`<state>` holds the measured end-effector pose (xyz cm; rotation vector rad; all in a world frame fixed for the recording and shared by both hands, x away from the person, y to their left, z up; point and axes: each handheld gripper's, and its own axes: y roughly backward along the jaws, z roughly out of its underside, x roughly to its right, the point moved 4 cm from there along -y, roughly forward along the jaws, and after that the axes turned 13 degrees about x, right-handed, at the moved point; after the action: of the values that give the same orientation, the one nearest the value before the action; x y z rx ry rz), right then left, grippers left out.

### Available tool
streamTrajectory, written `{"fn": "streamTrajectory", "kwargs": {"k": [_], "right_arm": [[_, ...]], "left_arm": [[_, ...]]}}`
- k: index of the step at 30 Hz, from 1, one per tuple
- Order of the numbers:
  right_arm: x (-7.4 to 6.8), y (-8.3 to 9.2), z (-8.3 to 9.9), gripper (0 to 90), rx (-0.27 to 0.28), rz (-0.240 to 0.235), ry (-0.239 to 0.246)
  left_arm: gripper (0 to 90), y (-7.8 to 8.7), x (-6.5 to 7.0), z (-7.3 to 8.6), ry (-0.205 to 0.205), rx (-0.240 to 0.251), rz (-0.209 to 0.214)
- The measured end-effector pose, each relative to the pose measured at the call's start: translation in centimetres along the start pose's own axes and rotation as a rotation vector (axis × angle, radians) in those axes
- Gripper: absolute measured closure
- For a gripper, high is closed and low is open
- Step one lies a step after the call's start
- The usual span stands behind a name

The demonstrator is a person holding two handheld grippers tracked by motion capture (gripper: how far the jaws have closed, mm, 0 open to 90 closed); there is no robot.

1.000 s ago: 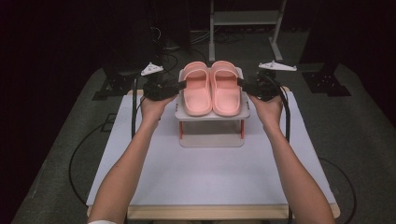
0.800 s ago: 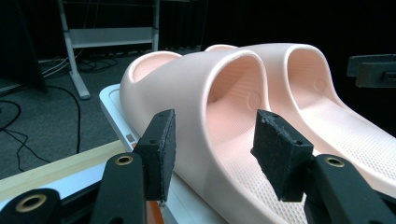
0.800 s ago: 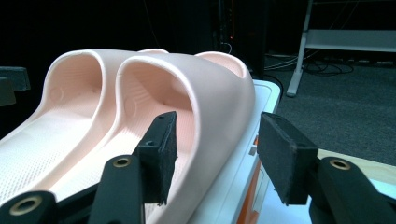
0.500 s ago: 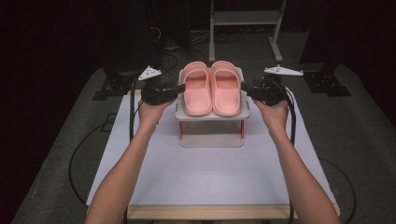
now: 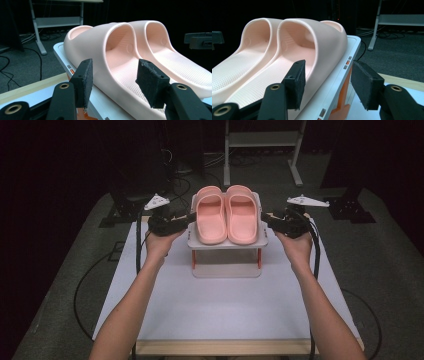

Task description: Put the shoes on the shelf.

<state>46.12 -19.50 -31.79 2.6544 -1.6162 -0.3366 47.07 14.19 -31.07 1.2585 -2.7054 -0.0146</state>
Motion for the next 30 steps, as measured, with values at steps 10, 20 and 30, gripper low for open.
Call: {"fn": "streamTrajectory", "kwargs": {"k": [10,20,30], "right_arm": [[0.4,1.0,0.7,44.4,-0.009,0.004,-0.007],[0.8,2.1,1.4,43.4,-0.007,0.006,-0.008],[0.8,3.3,1.9,42.1,-0.002,-0.004,-0.007]], "left_arm": [[45.6,0.3,0.6,0.4,-0.003,-0.005,0.017],[43.8,0.8,0.7,0.7,-0.015,-0.007,0.013],[42.7,1.8,1.0,1.1,-0.019,-0.005,0.026]]}}
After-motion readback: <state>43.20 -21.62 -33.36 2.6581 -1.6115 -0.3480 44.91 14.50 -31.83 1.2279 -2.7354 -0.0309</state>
